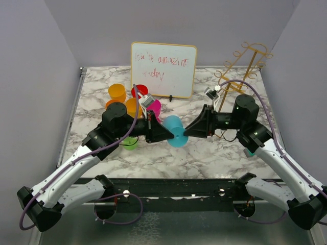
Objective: Take the wine glass off the wine glass rack
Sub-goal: Place the wine glass at the center of the board.
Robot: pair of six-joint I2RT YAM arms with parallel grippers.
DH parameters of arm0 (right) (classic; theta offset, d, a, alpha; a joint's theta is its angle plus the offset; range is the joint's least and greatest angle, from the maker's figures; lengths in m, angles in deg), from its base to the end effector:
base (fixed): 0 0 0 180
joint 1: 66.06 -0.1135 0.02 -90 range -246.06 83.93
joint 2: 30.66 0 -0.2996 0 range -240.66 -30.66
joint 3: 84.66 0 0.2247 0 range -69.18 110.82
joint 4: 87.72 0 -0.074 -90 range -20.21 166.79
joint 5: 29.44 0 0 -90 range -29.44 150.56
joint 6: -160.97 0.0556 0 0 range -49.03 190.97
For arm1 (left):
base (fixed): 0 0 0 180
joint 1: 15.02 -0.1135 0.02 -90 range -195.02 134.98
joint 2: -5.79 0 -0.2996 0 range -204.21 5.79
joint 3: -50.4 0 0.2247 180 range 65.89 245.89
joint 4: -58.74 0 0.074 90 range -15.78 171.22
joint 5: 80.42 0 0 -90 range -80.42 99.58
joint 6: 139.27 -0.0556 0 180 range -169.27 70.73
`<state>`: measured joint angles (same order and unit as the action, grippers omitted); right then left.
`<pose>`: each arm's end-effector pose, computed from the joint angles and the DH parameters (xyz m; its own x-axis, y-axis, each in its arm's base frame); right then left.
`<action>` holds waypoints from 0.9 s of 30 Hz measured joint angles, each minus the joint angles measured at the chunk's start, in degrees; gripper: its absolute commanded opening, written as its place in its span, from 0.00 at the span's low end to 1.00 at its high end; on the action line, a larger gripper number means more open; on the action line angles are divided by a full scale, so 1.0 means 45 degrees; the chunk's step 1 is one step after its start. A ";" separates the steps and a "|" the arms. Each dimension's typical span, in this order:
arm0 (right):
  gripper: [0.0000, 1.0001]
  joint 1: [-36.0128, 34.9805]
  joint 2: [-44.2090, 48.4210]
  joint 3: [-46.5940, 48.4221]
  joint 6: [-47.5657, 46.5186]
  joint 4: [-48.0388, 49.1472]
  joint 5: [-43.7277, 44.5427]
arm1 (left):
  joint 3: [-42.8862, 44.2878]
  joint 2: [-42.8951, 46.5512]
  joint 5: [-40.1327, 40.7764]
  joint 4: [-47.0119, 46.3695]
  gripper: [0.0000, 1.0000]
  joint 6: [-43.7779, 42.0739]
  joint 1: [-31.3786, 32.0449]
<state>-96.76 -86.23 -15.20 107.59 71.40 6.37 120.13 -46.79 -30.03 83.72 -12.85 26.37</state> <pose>0.1270 0.1278 0.4016 -0.6750 0.0051 -0.7378 -0.7328 0.1110 0.6713 0.1029 -0.1379 0.4018 -0.6660 -0.0227 -0.7456 0.7305 0.1825 -0.6581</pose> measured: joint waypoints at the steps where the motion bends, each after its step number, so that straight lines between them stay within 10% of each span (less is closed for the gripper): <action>1: 0.43 -0.0010 0.0024 -0.0092 -0.0005 0.0000 0.0000 | 0.0000 0.0019 0.0010 0.0000 0.00 -0.0019 -0.0005; 23: 0.01 -0.1443 0.0204 -0.1749 0.1399 0.2040 0.0272 | -0.0010 0.0170 0.0083 0.0219 0.02 -0.0233 -0.0005; 27: 0.01 -0.1549 0.0214 -0.1846 0.0971 0.1953 0.0850 | 0.0321 0.0160 0.0675 0.1243 0.55 -0.0758 0.0000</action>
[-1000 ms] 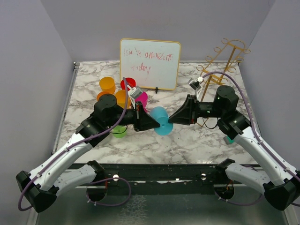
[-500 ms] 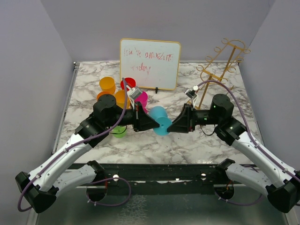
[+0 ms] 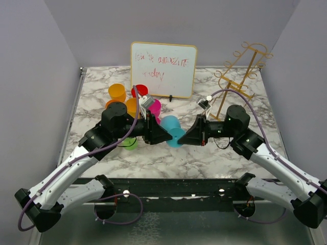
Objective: Take the wine glass off the wine glass rack
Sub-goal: Place the wine glass at the center of the board.
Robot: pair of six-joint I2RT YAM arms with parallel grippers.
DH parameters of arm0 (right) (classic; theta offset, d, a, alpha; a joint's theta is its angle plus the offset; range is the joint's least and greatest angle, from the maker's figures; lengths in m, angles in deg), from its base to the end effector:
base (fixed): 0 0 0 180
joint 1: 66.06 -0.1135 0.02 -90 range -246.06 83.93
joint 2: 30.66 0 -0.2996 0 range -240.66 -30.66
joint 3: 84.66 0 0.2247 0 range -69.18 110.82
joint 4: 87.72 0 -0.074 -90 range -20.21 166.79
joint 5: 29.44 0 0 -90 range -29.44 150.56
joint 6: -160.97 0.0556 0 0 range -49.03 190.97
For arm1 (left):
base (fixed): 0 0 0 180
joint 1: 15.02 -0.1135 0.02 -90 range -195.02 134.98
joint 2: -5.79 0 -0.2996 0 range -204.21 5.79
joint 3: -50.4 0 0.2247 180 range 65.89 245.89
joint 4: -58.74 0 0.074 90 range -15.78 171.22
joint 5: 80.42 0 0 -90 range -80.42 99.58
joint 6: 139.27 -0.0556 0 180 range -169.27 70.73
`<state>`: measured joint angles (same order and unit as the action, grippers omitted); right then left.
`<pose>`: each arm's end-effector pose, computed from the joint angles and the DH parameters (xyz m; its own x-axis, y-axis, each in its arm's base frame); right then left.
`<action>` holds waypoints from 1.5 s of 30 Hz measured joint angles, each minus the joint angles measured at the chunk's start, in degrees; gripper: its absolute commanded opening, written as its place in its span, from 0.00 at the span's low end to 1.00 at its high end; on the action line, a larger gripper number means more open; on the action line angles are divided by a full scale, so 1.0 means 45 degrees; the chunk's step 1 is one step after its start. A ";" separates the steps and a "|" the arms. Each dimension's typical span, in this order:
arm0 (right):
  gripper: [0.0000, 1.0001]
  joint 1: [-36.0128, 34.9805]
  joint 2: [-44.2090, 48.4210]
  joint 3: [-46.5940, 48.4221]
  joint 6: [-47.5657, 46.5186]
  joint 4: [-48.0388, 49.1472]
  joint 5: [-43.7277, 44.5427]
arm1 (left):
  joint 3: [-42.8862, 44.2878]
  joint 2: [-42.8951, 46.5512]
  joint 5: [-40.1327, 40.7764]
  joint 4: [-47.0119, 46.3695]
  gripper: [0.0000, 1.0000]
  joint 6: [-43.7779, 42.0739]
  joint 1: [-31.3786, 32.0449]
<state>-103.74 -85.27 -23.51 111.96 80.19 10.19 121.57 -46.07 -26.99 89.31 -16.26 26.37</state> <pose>0.1152 0.1431 0.3727 -0.7114 -0.0209 -0.7024 -0.7020 0.0661 0.7091 0.1007 -0.1329 0.4003 -0.6510 -0.0095 -0.7591 0.7331 0.2516 -0.6319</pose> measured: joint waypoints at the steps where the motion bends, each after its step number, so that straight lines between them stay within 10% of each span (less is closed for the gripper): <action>1: 0.01 -0.0034 0.0053 -0.0102 -0.0155 0.0010 0.0155 | 0.0165 0.0000 0.0214 0.0389 0.64 -0.0223 0.0000; 10: 0.01 -0.0034 0.0602 -0.0855 -0.1379 0.0219 0.0316 | 0.0937 0.0194 0.1005 0.2501 0.84 -0.1375 0.0000; 30: 0.01 -0.0049 0.4483 -0.5357 -0.5644 0.4337 -0.2176 | 0.2079 0.0355 0.2341 0.3939 0.91 -0.2171 0.0000; 45: 0.01 -0.0049 0.5557 -0.5858 -0.4274 0.7995 -0.4308 | 0.2079 0.0228 0.2084 0.3536 0.90 -0.2093 0.0000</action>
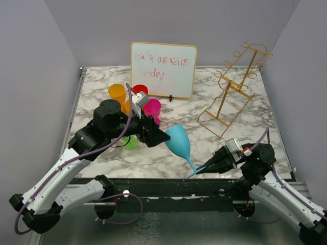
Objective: Take the wine glass off the wine glass rack
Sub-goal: Place the wine glass at the center of the board.
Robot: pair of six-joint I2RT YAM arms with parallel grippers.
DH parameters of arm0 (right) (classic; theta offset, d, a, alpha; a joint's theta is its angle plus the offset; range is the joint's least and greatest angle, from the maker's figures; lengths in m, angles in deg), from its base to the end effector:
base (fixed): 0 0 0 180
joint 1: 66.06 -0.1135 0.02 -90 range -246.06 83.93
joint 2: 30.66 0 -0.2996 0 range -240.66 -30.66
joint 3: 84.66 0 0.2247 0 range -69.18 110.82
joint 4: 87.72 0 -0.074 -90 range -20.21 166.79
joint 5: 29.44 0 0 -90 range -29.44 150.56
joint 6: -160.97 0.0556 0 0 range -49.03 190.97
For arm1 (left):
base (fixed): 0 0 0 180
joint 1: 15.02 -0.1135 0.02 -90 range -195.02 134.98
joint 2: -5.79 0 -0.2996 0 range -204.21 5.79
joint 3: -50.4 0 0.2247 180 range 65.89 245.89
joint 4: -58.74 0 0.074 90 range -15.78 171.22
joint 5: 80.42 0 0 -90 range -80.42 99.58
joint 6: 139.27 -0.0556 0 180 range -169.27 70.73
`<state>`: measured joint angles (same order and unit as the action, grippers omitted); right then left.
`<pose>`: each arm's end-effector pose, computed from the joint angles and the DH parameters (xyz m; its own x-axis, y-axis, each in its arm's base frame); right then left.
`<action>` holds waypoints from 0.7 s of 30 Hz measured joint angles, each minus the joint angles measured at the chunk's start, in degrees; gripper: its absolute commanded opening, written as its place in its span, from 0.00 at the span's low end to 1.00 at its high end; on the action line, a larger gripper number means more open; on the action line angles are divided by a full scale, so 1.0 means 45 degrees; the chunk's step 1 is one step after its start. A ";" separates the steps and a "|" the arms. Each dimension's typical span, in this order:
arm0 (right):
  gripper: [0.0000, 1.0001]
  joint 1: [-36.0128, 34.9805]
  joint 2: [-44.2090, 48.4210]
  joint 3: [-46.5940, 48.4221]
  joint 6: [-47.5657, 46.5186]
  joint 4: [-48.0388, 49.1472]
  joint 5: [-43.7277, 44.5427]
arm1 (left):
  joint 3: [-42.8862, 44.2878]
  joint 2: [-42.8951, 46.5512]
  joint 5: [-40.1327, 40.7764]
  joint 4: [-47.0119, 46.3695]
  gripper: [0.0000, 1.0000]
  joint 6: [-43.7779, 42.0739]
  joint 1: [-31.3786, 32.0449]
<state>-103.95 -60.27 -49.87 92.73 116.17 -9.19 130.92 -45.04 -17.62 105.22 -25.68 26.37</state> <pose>0.0191 0.0810 0.3271 0.0374 0.1917 -0.9807 -0.9406 -0.3247 -0.0993 0.0913 -0.1144 0.4214 -0.5653 0.0238 -0.8245 0.7531 0.4228 -0.5041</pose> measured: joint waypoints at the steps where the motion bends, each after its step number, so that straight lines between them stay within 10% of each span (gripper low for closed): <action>1: 0.01 0.0000 0.0058 -0.0034 0.0102 0.0117 -0.0005 | -0.0010 0.0010 -0.0194 -0.0117 0.89 0.0039 0.0000; 11: 0.01 0.0000 0.0287 -0.0087 0.0704 0.1209 -0.0005 | -0.0967 0.0563 -0.3220 -0.2929 0.73 0.0695 0.0000; 21: 0.01 -0.0049 0.0238 -0.0087 0.0971 0.1821 -0.0316 | -0.1715 0.0758 -0.5833 -0.5887 0.34 0.1719 -0.0015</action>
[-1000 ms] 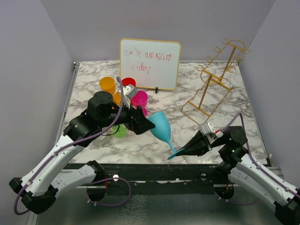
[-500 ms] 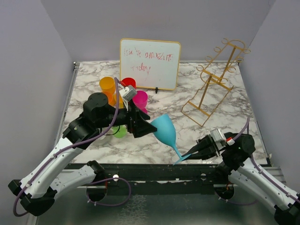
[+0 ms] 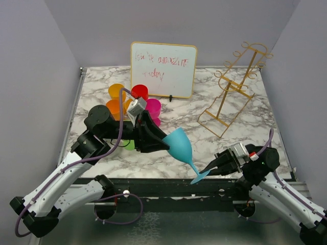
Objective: Take the wine glass off the wine glass rack
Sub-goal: Place the wine glass at the center of the board.
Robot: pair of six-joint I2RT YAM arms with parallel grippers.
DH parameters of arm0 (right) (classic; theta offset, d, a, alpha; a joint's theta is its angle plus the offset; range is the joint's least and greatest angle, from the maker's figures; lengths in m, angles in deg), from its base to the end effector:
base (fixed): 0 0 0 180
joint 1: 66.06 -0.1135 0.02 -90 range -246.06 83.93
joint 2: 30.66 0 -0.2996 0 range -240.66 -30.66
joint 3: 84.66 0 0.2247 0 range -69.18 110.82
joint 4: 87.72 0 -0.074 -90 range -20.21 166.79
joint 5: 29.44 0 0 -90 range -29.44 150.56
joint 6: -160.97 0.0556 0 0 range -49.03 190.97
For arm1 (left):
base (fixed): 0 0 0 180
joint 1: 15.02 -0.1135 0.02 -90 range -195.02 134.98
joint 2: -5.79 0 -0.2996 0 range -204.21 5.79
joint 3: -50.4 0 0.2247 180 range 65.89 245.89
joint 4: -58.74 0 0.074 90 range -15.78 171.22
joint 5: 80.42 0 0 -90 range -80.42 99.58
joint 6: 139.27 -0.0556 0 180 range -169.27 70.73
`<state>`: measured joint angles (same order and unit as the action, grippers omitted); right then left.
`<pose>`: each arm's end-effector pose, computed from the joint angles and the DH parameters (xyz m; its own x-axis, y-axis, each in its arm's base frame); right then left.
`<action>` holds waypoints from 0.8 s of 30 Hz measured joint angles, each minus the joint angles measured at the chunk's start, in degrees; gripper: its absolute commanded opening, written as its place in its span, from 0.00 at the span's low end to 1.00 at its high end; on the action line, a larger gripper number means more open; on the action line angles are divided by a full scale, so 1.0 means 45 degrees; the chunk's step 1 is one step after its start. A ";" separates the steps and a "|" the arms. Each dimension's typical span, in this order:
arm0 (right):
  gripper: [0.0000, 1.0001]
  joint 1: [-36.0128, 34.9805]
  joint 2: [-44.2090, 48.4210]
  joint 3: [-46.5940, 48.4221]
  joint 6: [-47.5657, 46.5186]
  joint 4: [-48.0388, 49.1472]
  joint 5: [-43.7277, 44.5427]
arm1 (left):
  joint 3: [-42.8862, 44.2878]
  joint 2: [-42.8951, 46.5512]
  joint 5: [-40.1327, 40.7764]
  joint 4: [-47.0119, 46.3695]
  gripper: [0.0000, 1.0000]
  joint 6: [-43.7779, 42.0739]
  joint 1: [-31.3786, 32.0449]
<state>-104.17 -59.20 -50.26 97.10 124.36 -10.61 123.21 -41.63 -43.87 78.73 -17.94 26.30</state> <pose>0.0091 0.0740 0.3361 0.0879 0.2496 -0.9643 -0.9192 -0.3527 -0.1751 0.0658 -0.1173 0.4405 -0.4564 -0.0111 -0.8897 0.8857 -0.1013 -0.4531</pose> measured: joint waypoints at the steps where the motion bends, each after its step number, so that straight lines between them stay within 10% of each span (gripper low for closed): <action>1: 0.01 -0.0015 0.0000 0.0000 0.0005 0.0068 -0.0068 | -0.0034 0.0000 -0.0141 -0.0146 0.28 0.0078 0.0000; 5: 0.03 -0.0034 -0.0005 0.0000 -0.0049 0.0165 -0.0306 | -0.0053 -0.0073 -0.0627 -0.0544 0.00 0.0209 0.0000; 24: 0.62 -0.0010 -0.0272 0.0364 -0.1520 -0.2516 0.0559 | 0.0767 -0.0087 -0.0573 0.2030 0.00 -0.1394 0.0068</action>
<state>-104.22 -60.42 -48.62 90.26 113.04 -8.10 126.66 -42.02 -46.45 87.87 -24.22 26.61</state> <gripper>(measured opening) 0.551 0.008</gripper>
